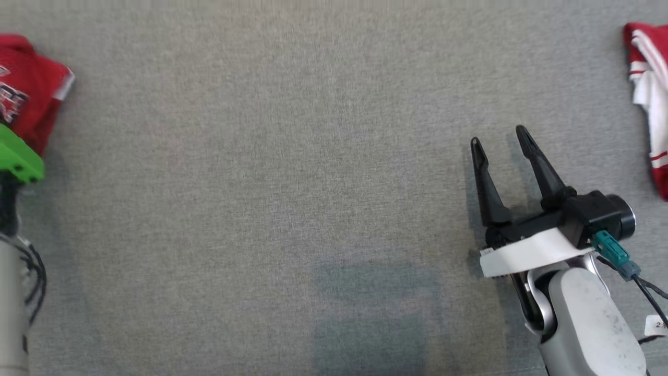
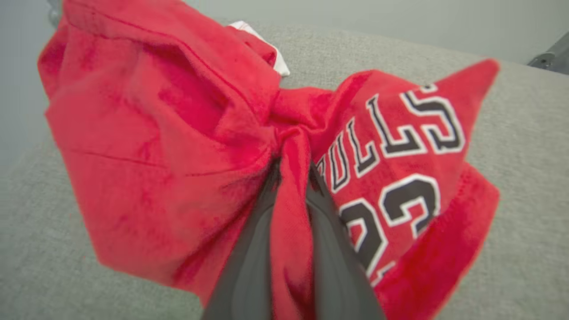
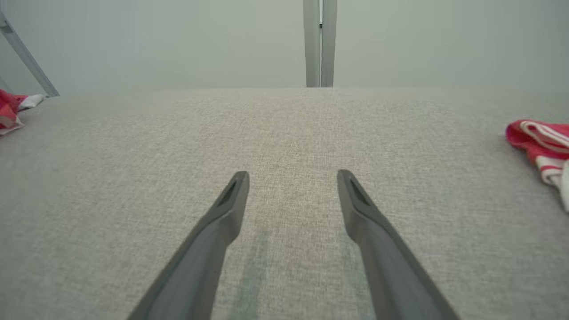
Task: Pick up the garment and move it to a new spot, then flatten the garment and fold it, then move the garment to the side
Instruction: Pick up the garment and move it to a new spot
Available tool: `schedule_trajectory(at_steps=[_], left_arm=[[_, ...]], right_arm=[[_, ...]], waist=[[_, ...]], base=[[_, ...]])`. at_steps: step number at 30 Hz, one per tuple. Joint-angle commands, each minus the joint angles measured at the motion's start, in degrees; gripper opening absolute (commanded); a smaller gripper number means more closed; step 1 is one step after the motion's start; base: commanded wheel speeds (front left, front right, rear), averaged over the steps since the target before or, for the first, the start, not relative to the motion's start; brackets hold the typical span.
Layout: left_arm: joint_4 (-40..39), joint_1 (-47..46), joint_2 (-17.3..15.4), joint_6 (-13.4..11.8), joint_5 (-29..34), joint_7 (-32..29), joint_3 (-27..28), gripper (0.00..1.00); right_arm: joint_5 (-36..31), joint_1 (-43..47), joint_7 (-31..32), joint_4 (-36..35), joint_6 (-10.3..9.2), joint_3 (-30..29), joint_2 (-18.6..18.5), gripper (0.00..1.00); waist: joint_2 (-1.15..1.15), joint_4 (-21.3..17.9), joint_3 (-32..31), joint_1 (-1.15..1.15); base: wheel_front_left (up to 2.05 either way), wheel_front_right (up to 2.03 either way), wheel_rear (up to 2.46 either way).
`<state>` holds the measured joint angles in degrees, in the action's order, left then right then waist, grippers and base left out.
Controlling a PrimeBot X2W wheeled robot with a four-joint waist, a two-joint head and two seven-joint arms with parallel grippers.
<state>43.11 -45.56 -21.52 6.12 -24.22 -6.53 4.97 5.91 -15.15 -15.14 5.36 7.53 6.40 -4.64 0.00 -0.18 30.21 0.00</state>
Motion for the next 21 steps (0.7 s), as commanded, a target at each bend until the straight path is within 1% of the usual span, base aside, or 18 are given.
schedule_trajectory(at_steps=[1, 4, 7, 12, 14, 16, 21], left_arm=[[-2.52, 3.38, 0.69, 0.33, 0.46, 1.34, -0.43, 0.0], [-9.46, 10.27, 4.41, 0.02, 0.44, 1.87, -2.21, 0.0], [-17.57, 16.94, 7.56, -0.54, 0.68, 0.48, -4.51, 0.0], [-29.54, 27.17, 13.37, -2.14, 1.13, -2.23, -9.42, 0.0], [-33.14, 30.73, 14.39, -2.61, 1.98, -3.13, -11.69, 0.0], [-35.97, 33.9, 16.06, -2.91, 1.36, -3.91, -14.04, 0.0], [-39.79, 38.05, 17.74, -3.43, 1.2, -4.41, -19.92, 0.0]], right_arm=[[-0.2, 1.68, 0.0, 0.15, -0.08, -0.8, 0.21, 1.0], [-0.67, 4.1, 0.0, 0.21, -0.08, -2.34, 0.65, 1.0], [-1.04, 5.87, 0.0, -0.11, -0.08, -3.69, 0.9, 1.0], [-1.6, 7.71, 0.0, -0.6, -0.08, -4.9, 0.88, 1.0], [-1.68, 8.23, 0.0, -0.68, -0.08, -5.15, 0.92, 1.0], [-1.62, 8.42, 0.0, -0.71, -0.08, -5.52, 0.97, 1.0], [-1.69, 8.88, 0.0, -0.59, -0.08, -5.39, 1.13, 1.0]], waist=[[0.0, -1.14, -10.95, 0.0], [0.0, -1.91, -15.33, 0.0], [0.0, -2.28, -17.81, 0.0], [0.0, -3.14, -19.31, 0.0], [0.0, -3.65, -19.64, 0.0], [0.0, -4.22, -19.81, 0.0], [0.0, -5.67, -19.81, 0.0]], base=[[0.0, 0.0, 0.0], [0.0, 0.0, 0.0], [0.0, 0.0, 0.0], [0.0, 0.0, 0.0], [0.0, 0.0, 0.0], [0.0, 0.0, 0.0], [0.0, 0.0, 0.0]])
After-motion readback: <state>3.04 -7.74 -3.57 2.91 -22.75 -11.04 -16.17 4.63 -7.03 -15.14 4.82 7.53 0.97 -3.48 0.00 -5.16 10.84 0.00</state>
